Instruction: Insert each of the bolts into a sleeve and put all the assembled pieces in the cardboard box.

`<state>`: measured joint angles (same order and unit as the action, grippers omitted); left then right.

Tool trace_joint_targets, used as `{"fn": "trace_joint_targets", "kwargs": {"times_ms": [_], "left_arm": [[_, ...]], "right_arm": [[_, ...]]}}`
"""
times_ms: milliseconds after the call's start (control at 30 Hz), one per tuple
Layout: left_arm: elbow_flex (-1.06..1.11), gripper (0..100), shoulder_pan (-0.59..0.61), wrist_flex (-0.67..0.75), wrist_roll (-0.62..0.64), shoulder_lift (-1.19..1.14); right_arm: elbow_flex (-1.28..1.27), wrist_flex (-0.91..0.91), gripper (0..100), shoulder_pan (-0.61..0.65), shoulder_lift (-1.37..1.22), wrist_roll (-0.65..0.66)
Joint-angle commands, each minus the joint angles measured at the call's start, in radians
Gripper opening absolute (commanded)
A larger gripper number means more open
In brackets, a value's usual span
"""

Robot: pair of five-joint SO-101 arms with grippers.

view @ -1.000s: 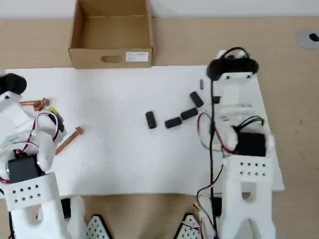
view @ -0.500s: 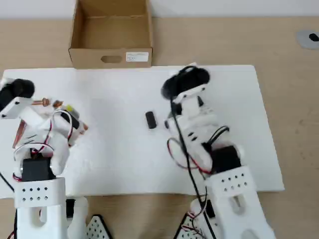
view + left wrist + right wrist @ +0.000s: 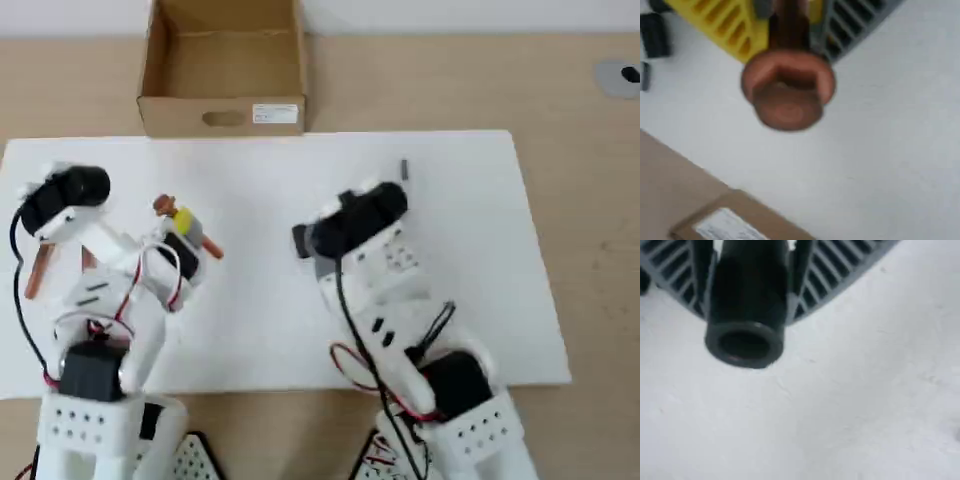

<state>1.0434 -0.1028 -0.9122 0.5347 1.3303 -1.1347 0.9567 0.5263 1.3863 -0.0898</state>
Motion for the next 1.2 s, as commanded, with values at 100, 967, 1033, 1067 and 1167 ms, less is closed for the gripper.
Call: {"fn": "trace_joint_targets", "kwargs": {"times_ms": [100, 967, 1033, 1067, 1167], "left_arm": [[0.12, 0, -0.028, 0.083, 0.0, 0.193], [0.14, 0, -0.166, 0.176, -0.032, 0.495], [0.138, 0, -0.193, 0.176, -0.032, 0.495], [0.138, 0, -0.207, 0.176, -0.032, 0.495], [0.138, 0, -0.247, 0.176, -0.032, 0.495]], "right_arm": [[-0.015, -0.012, 0.9, 0.036, 0.085, 0.009], [-0.32, 0.063, 0.9, 0.263, 0.585, 0.163], [-0.318, 0.06, 0.9, 0.263, 0.587, 0.163], [-0.317, 0.058, 0.9, 0.263, 0.587, 0.163], [-0.314, 0.058, 0.9, 0.263, 0.587, 0.164]]}}
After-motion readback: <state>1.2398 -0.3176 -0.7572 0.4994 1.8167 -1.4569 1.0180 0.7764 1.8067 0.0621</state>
